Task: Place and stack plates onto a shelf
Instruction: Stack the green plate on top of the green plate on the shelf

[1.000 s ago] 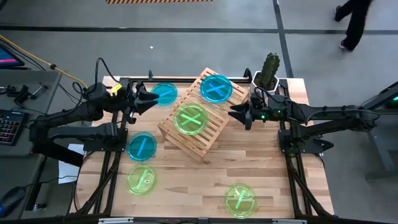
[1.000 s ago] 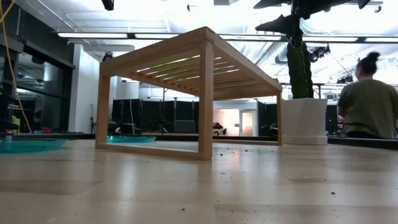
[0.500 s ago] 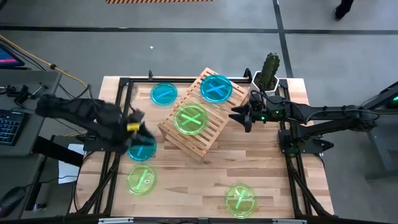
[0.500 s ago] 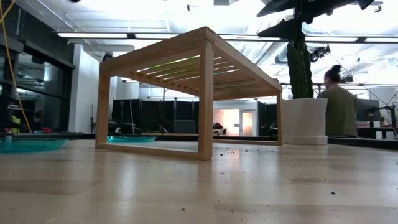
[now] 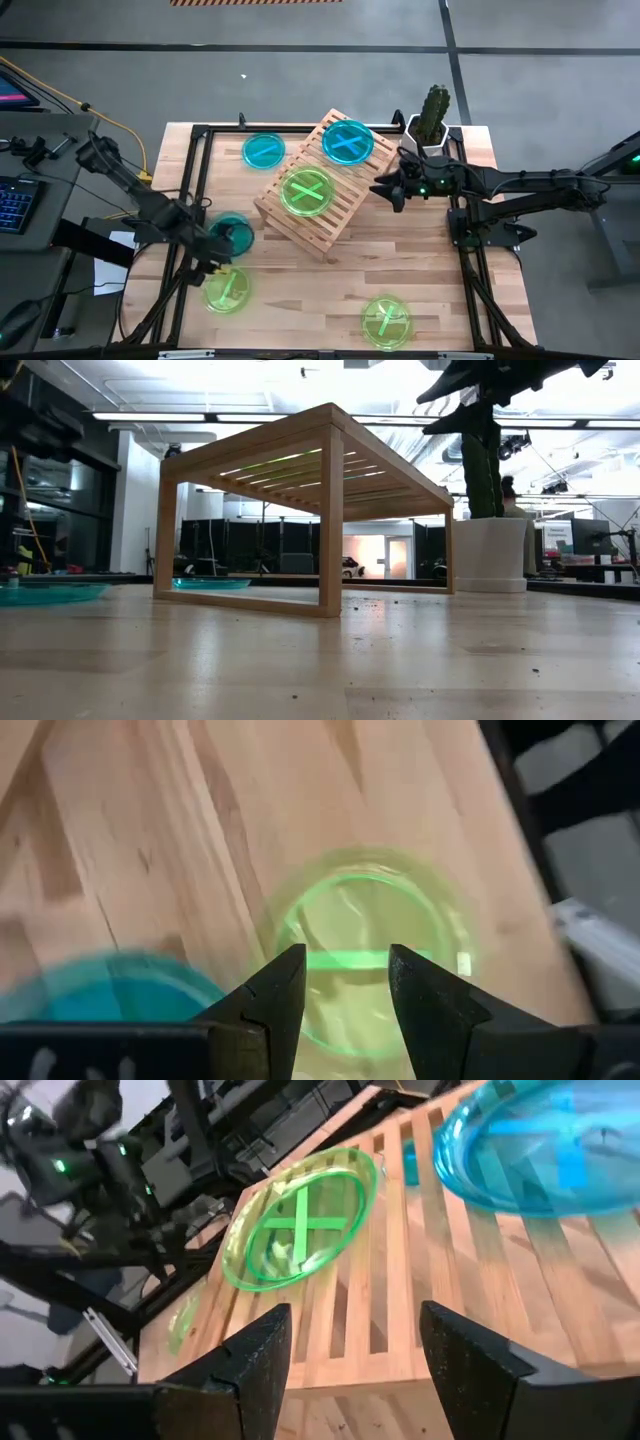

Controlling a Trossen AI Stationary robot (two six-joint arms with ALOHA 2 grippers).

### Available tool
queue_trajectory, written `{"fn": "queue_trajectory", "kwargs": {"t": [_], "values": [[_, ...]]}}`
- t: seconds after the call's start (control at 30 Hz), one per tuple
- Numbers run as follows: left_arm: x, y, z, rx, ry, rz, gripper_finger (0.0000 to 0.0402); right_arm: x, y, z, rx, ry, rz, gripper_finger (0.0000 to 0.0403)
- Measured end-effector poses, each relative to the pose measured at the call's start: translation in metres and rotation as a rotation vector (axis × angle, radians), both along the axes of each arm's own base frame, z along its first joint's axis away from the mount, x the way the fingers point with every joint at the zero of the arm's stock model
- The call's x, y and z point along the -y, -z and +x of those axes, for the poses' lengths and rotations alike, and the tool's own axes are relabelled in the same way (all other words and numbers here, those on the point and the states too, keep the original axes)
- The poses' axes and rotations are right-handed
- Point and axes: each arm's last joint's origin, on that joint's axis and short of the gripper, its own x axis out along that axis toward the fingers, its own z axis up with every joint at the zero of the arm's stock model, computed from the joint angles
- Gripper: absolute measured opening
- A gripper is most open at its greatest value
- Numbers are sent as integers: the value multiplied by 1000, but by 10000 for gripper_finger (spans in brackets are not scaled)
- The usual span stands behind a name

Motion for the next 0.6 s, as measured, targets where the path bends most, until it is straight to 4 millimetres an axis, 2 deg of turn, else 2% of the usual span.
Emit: {"fn": "queue_trajectory", "kwargs": {"t": [0.13, 0.23, 0.47, 0.6], "values": [[4, 23, 12, 55, 127, 30, 133, 0, 3, -1, -30, 8, 21, 204], [7, 33, 24, 66, 180, 67, 133, 0, 5, -2, -53, 8, 21, 204], [8, 64, 50, 30, 290, 194, 133, 0, 9, -4, -96, 10, 23, 204], [8, 81, 58, -20, 325, 231, 133, 0, 11, -5, -117, 8, 20, 204]]}}
